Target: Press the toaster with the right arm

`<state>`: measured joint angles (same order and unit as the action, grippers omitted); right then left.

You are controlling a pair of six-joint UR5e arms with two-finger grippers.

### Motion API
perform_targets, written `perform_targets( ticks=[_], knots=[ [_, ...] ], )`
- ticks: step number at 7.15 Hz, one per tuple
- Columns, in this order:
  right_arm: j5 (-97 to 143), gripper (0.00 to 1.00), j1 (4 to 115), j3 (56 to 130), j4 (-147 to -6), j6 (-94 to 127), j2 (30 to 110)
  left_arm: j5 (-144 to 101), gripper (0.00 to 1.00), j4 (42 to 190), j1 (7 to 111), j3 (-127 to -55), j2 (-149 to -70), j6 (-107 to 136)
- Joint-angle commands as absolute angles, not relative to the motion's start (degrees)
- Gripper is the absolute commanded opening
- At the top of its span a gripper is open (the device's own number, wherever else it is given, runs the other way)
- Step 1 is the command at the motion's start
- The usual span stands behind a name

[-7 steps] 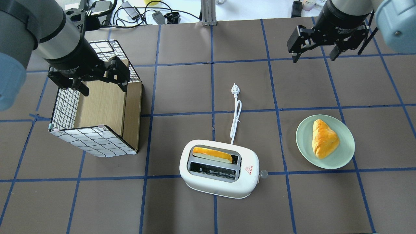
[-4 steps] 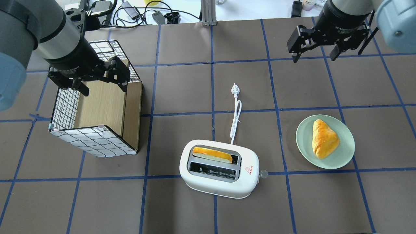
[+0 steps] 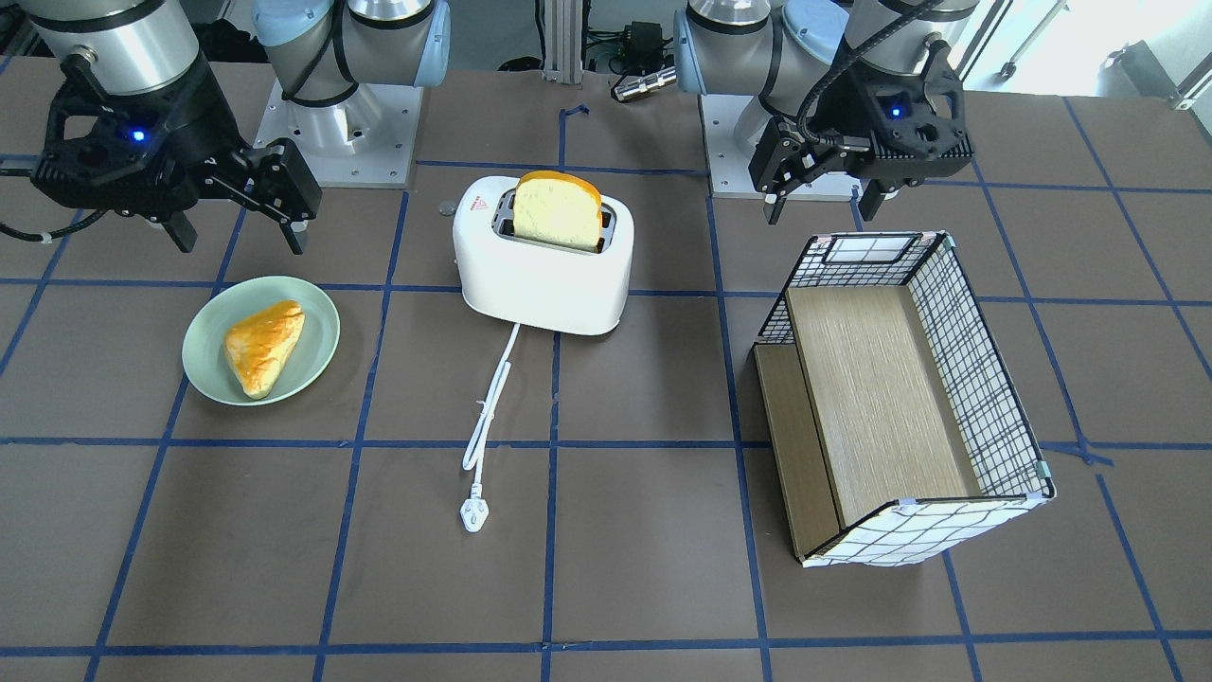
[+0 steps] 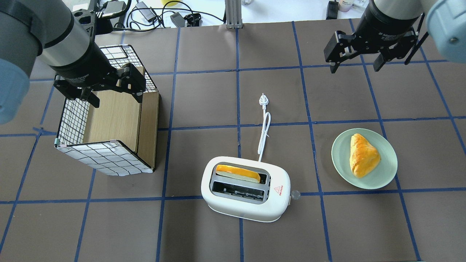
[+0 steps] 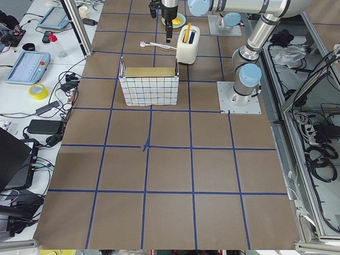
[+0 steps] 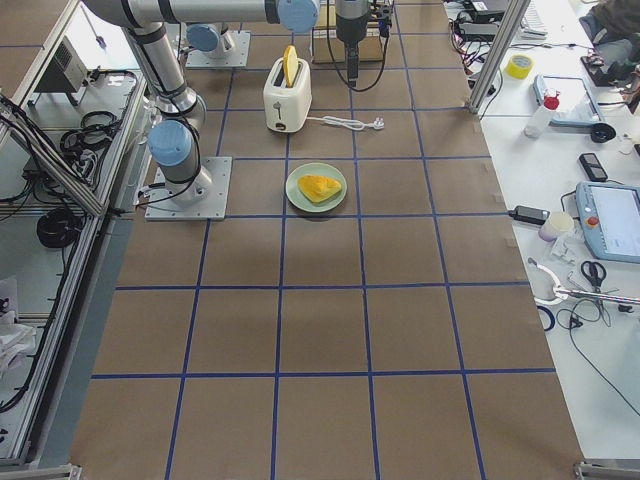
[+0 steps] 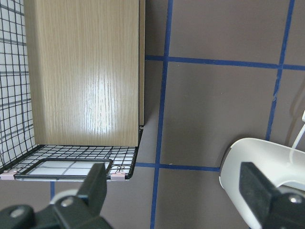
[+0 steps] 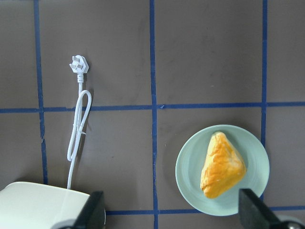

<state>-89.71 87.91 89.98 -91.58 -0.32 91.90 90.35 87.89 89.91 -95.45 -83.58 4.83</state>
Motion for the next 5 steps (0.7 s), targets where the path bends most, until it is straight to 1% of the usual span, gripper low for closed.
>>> perform_targets(
  ticks=[1,3,4,5],
  knots=[
    [-89.3,0.8,88.41,96.29,-84.76,6.74,99.19,90.35,1.0,87.89,89.91,-95.45,-83.58,4.83],
    [-89.03,0.63,89.55,105.16,-84.11,8.51,106.31,90.35,1.0,87.89,89.91,-95.45,-83.58,4.83],
    [-88.86,0.45,90.78,108.08,-84.11,9.74,107.83,90.35,1.0,87.89,89.91,-95.45,-83.58,4.83],
    [-88.6,0.15,92.18,109.24,-84.02,10.28,107.67,90.35,1.0,87.89,89.91,-95.45,-83.58,4.83]
  ],
)
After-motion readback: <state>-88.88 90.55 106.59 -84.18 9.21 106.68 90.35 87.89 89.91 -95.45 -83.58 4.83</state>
